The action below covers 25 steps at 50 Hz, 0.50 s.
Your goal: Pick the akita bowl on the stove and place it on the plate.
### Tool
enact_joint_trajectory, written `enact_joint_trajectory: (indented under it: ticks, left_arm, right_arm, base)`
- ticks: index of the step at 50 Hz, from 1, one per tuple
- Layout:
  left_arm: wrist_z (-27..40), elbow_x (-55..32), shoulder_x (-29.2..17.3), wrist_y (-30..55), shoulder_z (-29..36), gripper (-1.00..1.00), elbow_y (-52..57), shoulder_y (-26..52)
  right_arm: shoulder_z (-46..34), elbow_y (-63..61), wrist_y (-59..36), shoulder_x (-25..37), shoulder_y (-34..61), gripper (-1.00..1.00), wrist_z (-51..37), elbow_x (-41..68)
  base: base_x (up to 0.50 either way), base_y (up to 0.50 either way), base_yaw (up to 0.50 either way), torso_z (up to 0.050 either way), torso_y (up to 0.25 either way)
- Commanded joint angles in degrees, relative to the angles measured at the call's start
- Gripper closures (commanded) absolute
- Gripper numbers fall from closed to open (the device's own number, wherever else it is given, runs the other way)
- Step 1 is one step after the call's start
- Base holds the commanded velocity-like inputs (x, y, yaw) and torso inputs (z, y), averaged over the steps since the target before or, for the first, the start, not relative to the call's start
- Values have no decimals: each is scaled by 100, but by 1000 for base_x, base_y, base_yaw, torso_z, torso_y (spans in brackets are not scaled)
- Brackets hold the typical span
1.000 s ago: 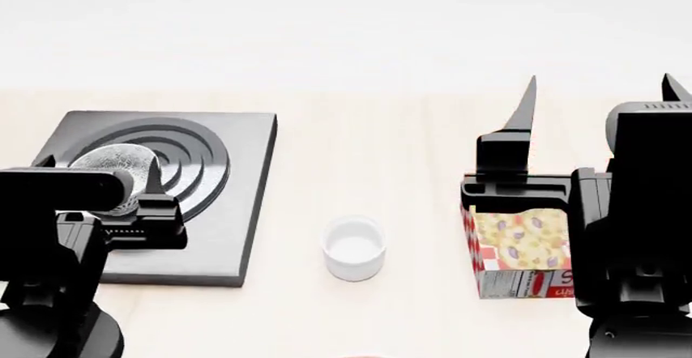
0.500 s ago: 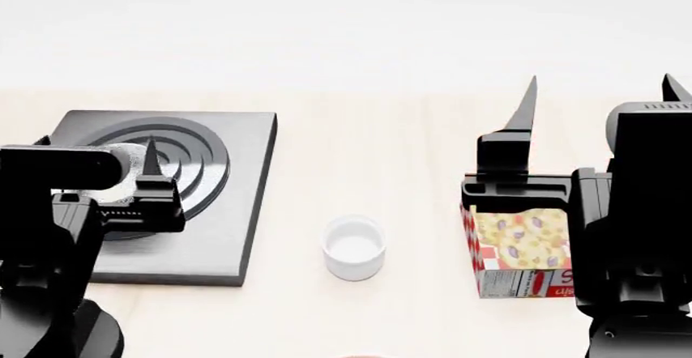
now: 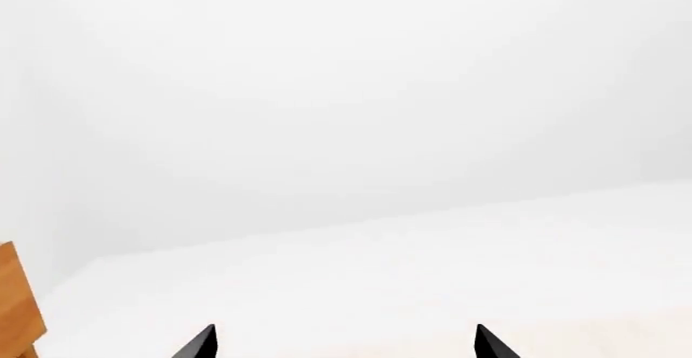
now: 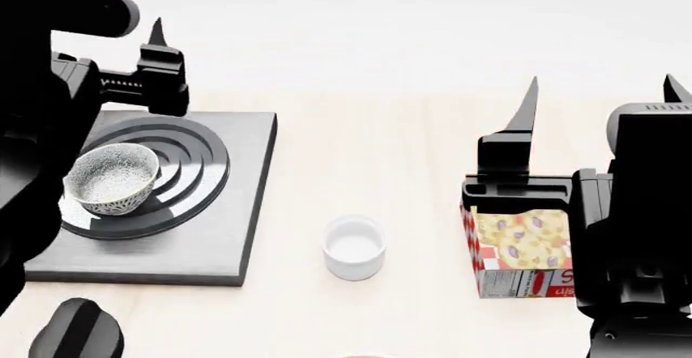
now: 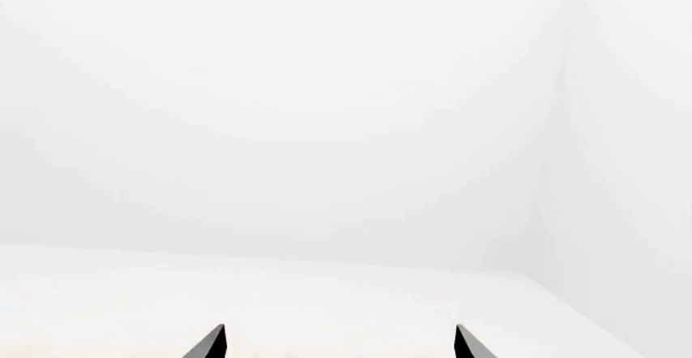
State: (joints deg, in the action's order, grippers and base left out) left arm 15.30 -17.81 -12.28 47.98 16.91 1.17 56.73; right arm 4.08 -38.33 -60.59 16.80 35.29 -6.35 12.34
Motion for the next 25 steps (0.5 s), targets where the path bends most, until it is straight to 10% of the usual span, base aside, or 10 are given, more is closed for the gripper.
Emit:
enact_joint_trajectory:
  ticks: [1,25]
  left_arm:
    - [-279,-104,267,229,143,-100,-916,1006]
    - [-240,-78,600,-40,21,-100,-3097,1797]
  right_arm:
    - [-2,-27,-15,13,2,-100,-15,32]
    - [7,-34,27,28,3,-100,-53,86]
  base:
    - [0,0,0,0,0]
    - [0,0,0,0,0]
